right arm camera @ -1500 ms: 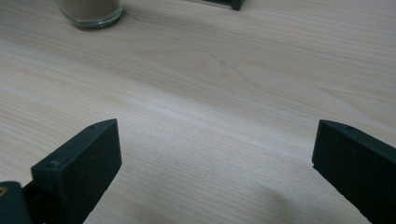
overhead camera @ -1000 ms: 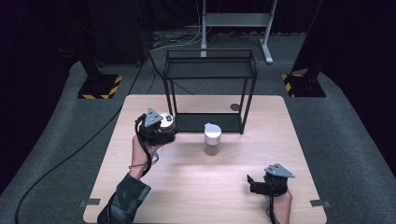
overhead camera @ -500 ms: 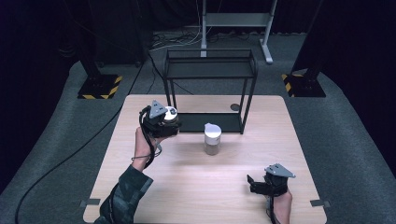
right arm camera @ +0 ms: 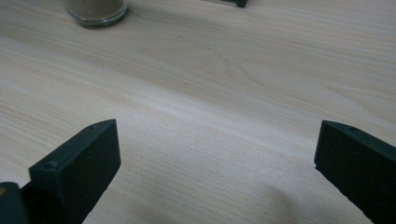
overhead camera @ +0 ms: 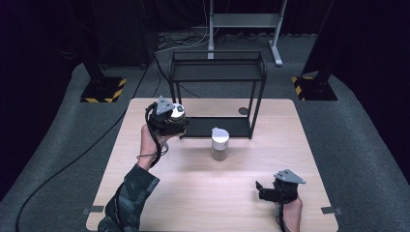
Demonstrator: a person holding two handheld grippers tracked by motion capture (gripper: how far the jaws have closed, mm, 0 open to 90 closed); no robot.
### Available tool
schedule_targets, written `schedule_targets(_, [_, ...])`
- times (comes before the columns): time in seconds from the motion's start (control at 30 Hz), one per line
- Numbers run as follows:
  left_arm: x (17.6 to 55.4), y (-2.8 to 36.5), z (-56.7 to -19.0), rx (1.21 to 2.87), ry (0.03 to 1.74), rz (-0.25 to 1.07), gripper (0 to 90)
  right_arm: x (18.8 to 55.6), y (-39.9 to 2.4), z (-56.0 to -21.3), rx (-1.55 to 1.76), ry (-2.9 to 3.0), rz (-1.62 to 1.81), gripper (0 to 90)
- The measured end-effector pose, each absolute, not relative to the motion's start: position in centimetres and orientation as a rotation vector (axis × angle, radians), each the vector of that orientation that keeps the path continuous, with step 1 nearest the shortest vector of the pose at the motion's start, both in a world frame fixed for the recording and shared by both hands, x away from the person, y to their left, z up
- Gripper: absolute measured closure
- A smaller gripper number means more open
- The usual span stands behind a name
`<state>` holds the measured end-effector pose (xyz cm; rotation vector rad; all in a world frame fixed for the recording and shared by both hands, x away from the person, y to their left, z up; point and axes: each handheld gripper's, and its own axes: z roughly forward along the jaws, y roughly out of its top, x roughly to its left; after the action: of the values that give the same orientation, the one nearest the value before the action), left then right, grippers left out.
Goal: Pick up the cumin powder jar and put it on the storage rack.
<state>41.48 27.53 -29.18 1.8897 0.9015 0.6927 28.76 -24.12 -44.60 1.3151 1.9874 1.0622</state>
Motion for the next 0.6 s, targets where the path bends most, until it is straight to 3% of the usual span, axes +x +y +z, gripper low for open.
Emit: schedule_targets(0.6, [43.2, 27.0, -27.9, 1.905, 0.898, 0.705, 30.9, 28.8, -24.2, -44.6, 1.317, 1.993, 1.064, 0.0])
